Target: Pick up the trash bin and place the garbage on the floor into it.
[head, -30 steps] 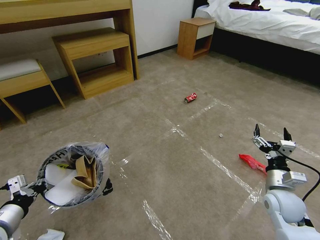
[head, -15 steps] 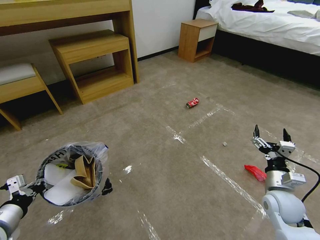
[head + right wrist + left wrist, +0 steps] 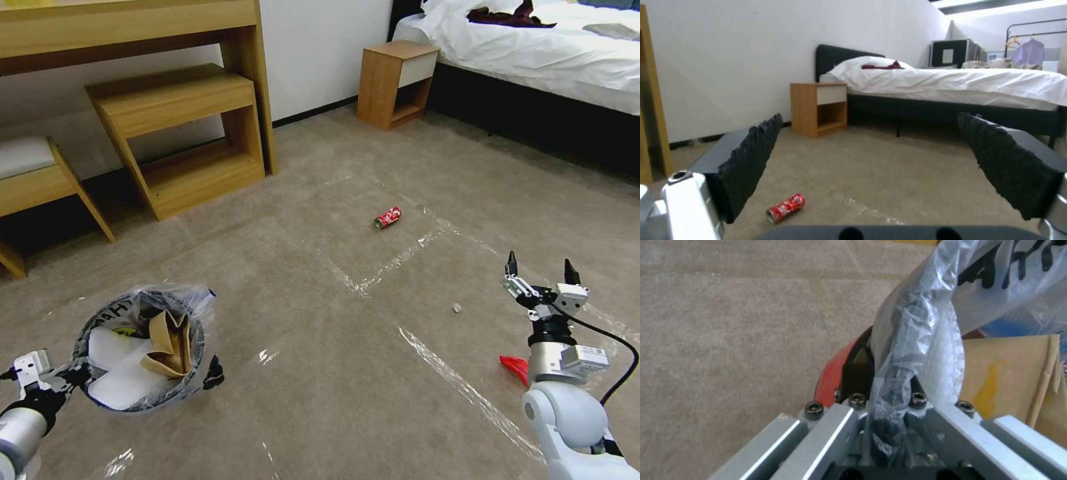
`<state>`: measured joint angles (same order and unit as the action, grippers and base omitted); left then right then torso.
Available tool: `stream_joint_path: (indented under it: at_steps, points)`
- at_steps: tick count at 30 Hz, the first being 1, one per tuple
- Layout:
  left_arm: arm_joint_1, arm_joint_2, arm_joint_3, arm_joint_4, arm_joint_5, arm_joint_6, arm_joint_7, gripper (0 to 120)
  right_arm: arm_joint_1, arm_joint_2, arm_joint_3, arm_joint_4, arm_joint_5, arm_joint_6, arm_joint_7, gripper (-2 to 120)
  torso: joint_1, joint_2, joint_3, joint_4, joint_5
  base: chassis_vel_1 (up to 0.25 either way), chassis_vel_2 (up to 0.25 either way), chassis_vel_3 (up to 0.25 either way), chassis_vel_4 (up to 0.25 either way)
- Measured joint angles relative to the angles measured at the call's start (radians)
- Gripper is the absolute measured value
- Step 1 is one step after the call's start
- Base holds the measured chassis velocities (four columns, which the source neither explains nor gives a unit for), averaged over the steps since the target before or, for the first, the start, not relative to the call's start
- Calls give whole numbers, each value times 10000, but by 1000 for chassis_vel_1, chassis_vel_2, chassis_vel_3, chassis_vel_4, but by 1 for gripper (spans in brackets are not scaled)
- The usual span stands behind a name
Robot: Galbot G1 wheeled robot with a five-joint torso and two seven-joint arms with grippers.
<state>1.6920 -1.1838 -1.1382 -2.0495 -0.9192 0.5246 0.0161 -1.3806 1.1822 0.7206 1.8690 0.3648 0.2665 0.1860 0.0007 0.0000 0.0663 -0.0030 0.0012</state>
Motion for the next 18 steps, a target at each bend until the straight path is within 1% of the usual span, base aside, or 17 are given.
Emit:
stream_joint_path:
  at_steps: [5,8,18]
  points:
    - [-7,-20,12,0,-2,-16,1,1,-34,0,-14,-3,51,86,4,100,0,0,0,0,-2,-111,106,108,-106]
    - [-24,-31,22,0,-3,-27,3,1,-43,-29,-18,10,166,115,6,100,0,0,0,0,1,-89,66,74,-47]
    - [-37,-102,69,-1,17,-51,16,1,-69,-50,-77,64,203,166,-2,100,0,0,-1,0,0,-4,6,6,-4]
